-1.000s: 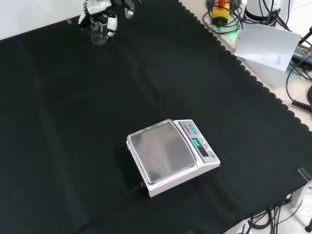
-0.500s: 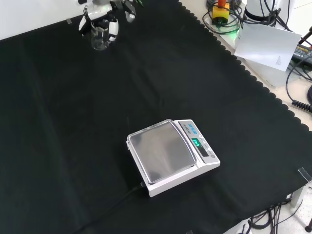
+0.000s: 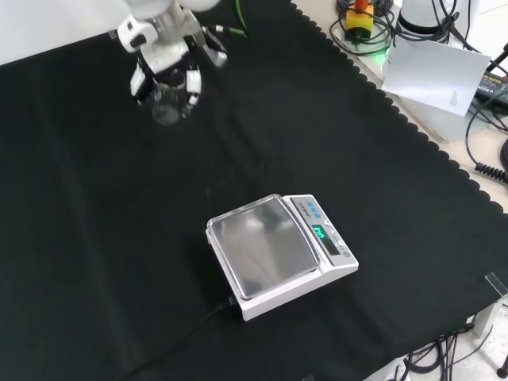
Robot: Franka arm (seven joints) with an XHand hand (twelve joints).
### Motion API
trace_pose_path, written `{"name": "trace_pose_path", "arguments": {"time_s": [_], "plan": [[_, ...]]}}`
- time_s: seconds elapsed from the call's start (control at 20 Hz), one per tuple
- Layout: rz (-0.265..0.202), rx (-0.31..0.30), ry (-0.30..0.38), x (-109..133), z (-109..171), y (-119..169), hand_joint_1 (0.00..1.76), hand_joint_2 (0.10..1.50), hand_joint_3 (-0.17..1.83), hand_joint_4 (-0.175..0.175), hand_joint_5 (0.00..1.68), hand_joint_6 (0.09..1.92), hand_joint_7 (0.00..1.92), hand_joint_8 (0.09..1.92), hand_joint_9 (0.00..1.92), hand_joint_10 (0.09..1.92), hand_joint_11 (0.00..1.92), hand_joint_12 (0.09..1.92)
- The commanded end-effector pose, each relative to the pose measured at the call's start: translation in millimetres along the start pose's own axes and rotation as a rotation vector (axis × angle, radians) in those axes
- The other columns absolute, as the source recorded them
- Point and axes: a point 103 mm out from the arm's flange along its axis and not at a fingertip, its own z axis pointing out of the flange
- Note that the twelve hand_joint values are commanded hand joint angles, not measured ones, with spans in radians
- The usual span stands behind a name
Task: Put the beaker on the electronic balance.
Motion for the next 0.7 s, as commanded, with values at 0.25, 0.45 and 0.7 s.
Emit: {"name": "trace_pose_path", "arguments": {"time_s": [0.25, 0.45, 0.7], "plan": [[-0.289, 0.017, -0.075, 163, -2, 5, 1.22, 0.73, 0.90, 0.024, 0.95, 1.30, 0.92, 1.45, 1.21, 1.21, 1.35, 0.79], [-0.355, 0.025, -0.088, 205, 3, 2, 1.22, 0.72, 0.91, 0.023, 0.95, 1.29, 0.92, 1.45, 1.22, 1.21, 1.35, 0.80], [-0.455, 0.039, -0.105, 251, 10, -9, 1.22, 0.71, 0.91, 0.022, 0.95, 1.29, 0.92, 1.45, 1.22, 1.21, 1.35, 0.80]]}}
